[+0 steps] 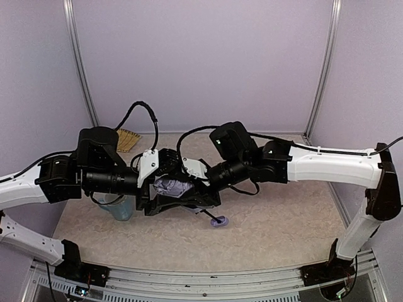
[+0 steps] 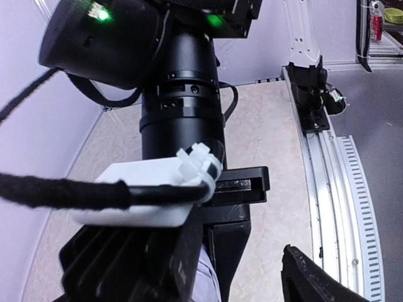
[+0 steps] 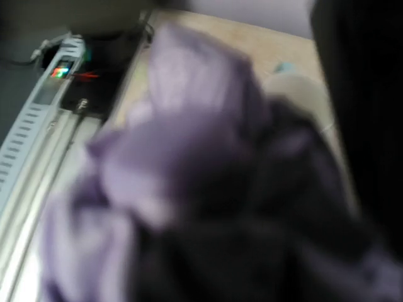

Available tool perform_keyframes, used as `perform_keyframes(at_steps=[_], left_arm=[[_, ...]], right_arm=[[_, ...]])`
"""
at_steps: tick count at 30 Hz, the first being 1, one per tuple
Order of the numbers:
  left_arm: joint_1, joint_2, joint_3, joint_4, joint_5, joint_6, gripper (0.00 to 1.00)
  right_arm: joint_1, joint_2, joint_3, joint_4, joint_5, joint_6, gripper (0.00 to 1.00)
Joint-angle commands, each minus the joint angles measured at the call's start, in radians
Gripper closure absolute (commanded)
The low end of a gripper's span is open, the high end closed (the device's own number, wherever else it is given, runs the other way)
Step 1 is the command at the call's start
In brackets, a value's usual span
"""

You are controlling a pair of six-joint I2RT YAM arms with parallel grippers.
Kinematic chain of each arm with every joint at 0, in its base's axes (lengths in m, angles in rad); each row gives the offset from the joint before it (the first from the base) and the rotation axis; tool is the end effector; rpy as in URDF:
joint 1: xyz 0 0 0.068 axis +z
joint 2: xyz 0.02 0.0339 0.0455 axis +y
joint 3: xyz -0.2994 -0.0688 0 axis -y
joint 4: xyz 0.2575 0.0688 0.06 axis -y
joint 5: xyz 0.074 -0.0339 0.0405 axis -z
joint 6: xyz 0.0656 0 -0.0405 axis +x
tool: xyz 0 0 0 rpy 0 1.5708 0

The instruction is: Put away the umbrella

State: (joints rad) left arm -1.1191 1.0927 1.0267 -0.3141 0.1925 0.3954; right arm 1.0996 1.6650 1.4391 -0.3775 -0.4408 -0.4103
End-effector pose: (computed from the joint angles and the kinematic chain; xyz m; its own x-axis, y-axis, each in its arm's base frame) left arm 0.1073 -0.2499 0.3709 0.2206 0.4115 -0.8843 0.9489 0.1193 0.2922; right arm 0.1668 0.3890 0.3367 0.1488 -0.5025 -0.8516 -0.9880 -0.1122 -0.1064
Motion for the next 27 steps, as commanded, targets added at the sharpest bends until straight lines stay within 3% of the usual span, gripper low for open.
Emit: perform_keyframes(at_steps=[1,6,13,18,23,27], left_arm=[[-0.014,-0.067,0.019,0.125,-0.113,0.012,0.16],[-0.005,-0.229,-0.085,0.294,-0.148,0.006,0.02],[0.13,-0.195,-0.064,0.282,-0.252,-0.132,0.01],[0.263,-0.192,-0.082,0.322,-0.124,-0.226,0.01],[0.298,-0.167,-0.091,0.34,-0.077,-0.234,0.01],[0.319,-0.129,-0.085,0.339,-0.04,-0.236,0.02]], right_arm=[[-0.064,-0.054,-0.163,0.291,0.063,0.118,1.0],[-0.129,-0.13,-0.328,0.647,0.232,0.204,1.0],[-0.155,-0.156,-0.208,0.947,0.414,0.175,1.0],[-0.156,-0.204,-0.226,1.122,0.455,0.17,1.0],[-0.156,-0.184,-0.551,1.391,0.531,0.238,1.0],[-0.155,0.052,-0.886,1.788,0.542,0.392,1.0]])
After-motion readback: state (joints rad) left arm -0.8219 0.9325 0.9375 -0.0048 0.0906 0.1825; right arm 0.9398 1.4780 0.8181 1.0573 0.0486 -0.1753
